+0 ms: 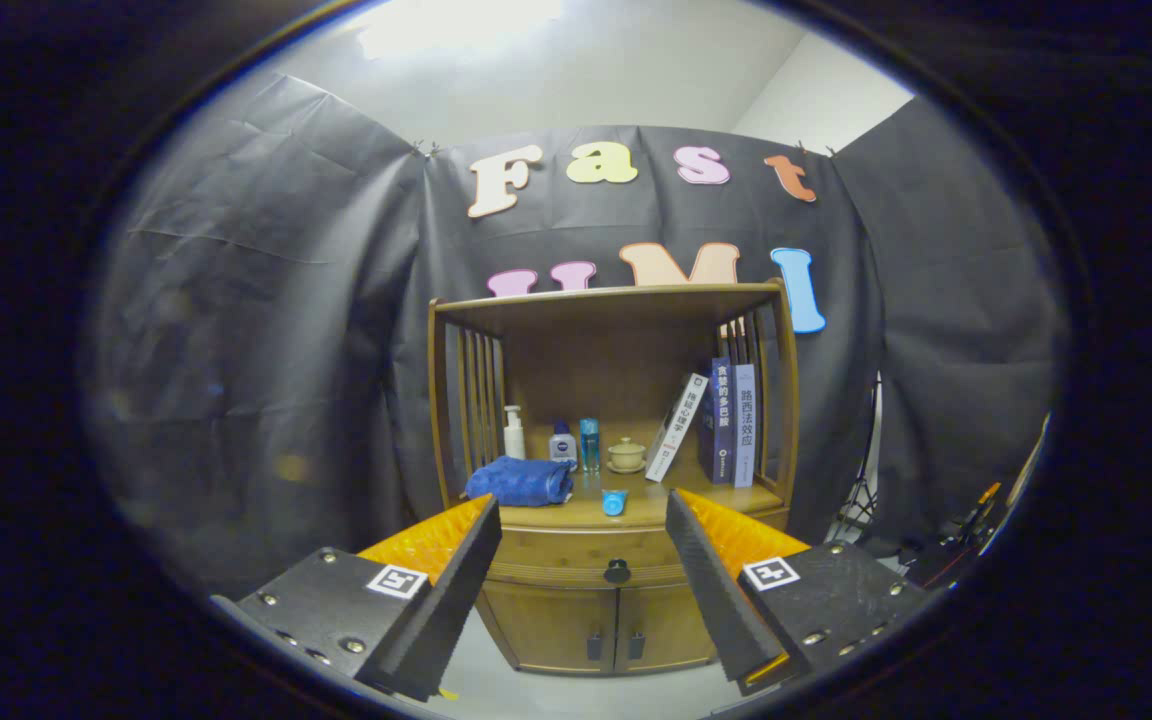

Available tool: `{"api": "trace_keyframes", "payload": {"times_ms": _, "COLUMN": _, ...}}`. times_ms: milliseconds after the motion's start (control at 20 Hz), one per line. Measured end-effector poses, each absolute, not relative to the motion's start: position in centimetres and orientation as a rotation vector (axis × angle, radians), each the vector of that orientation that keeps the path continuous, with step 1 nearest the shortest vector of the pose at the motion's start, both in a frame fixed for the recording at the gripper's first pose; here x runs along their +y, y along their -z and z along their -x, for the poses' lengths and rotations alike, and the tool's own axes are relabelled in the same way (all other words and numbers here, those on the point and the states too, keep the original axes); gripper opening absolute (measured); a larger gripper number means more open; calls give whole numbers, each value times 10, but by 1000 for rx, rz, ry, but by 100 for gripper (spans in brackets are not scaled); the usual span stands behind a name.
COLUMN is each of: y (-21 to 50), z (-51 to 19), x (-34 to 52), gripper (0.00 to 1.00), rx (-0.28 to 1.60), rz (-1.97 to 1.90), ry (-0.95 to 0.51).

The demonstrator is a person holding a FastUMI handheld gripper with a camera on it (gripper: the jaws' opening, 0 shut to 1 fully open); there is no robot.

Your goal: Pull open the drawer, take out the items inside it, and place them on the countertop above the cabinet.

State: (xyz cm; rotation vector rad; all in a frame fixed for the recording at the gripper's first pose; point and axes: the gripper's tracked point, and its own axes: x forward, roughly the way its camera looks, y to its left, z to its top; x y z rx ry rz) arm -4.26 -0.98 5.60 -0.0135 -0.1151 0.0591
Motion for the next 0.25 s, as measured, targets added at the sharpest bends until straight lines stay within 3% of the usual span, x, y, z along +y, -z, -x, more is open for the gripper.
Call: {"api": "trace_keyframes", "payload": {"times_ms": 250, "y": -56, "z": 46, "x": -5, "gripper": 99, "rx": -137, "rz": 15, "ry": -70}}
